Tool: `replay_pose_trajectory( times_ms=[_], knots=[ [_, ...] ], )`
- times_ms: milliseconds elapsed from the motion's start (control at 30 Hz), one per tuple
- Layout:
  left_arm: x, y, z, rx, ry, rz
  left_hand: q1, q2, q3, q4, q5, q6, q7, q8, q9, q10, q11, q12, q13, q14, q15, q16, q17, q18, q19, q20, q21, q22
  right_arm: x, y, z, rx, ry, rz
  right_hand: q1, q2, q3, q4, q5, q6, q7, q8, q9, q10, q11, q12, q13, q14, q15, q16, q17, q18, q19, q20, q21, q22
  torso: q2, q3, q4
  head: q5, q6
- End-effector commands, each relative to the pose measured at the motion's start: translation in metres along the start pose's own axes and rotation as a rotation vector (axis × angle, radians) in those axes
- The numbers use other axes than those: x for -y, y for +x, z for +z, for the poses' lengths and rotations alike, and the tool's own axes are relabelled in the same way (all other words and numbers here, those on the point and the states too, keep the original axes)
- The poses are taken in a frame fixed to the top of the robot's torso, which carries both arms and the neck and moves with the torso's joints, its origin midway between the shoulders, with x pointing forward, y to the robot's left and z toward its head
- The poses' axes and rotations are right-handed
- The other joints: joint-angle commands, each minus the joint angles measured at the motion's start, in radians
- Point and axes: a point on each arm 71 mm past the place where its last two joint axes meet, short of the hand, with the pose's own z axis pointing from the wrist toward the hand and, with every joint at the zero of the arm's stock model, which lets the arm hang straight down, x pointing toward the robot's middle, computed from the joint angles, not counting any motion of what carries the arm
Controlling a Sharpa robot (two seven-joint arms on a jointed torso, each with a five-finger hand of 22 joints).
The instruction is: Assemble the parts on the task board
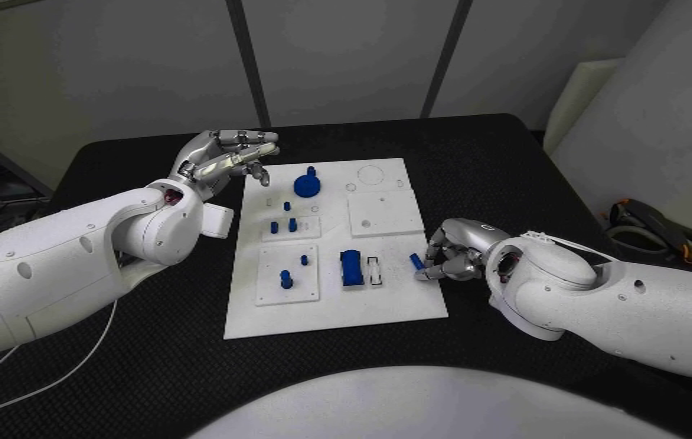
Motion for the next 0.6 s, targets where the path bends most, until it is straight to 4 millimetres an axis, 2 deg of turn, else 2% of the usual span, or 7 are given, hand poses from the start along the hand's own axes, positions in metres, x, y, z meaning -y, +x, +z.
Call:
replay_pose_trajectory(
  times_ms=[33, 167, 367, 600],
  knots=[
    [0.001, 0.001, 0.0, -0.008, 0.006, -0.008, 0.002, 0.004, -0.006, -0.002, -0.004, -0.005, 0.0, 0.007, 0.001, -0.006, -0.001, 0.004, 0.0, -0.009, -0.001, 0.005, -0.001, 0.006, -0.004, -0.001, -0.005, -0.002, 0.004, 0.005, 0.002, -0.003, 0.039, -0.033, 0.005, 0.007, -0.004, 0.0, 0.002, 0.001, 0.004, -0.004, -0.001, 0.014, -0.007, 0.0, 0.122, 0.091, -0.004, -0.003, 0.199, -0.011, -0.004, -0.002, -0.002, 0.001, 0.0, 0.0004, 0.0002, 0.001, -0.002],
    [0.001, 0.001, 0.0, -0.009, 0.006, -0.008, 0.002, 0.004, -0.006, -0.002, -0.004, -0.005, 0.0, 0.007, 0.001, -0.006, -0.001, 0.004, 0.0, -0.009, -0.001, 0.005, -0.001, 0.006, -0.004, -0.001, -0.005, -0.002, 0.0, 0.006, 0.004, 0.006, 0.045, -0.048, 0.008, 0.008, -0.004, -0.001, 0.002, -0.002, 0.005, -0.004, 0.0, 0.013, -0.007, -0.002, 0.121, 0.091, -0.004, -0.004, 0.198, -0.011, -0.005, -0.003, -0.003, -0.001, 0.001, 0.0008, 0.0003, 0.003, -0.003],
    [0.001, 0.001, 0.0, -0.009, 0.005, -0.008, 0.001, 0.005, -0.007, -0.002, -0.004, -0.005, 0.0, 0.007, 0.001, -0.006, -0.001, 0.004, 0.0, -0.009, -0.001, 0.005, -0.001, 0.006, -0.004, -0.001, -0.005, -0.002, -0.003, 0.007, 0.007, 0.014, 0.05, -0.109, 0.008, -0.006, -0.017, -0.001, -0.003, -0.029, 0.013, -0.007, 0.006, 0.001, 0.0, -0.018, 0.109, 0.088, 0.0, -0.01, 0.187, -0.009, -0.015, -0.001, -0.016, -0.021, 0.0, -0.0002, -0.0001, 0.005, -0.005],
    [0.001, 0.001, 0.0, -0.009, 0.004, -0.008, 0.001, 0.005, -0.007, -0.002, -0.004, -0.005, 0.0, 0.007, 0.001, -0.006, -0.001, 0.004, 0.0, -0.009, -0.001, 0.005, -0.001, 0.006, -0.004, -0.001, -0.005, -0.002, -0.007, 0.009, 0.011, 0.013, 0.046, -0.148, 0.013, -0.009, -0.021, 0.0, -0.002, -0.052, 0.02, -0.007, 0.012, -0.013, 0.005, -0.038, 0.093, 0.086, 0.005, -0.015, 0.179, -0.007, -0.022, 0.003, -0.026, -0.035, 0.0, 0.0, 0.0012, 0.006, -0.005]
  ],
)
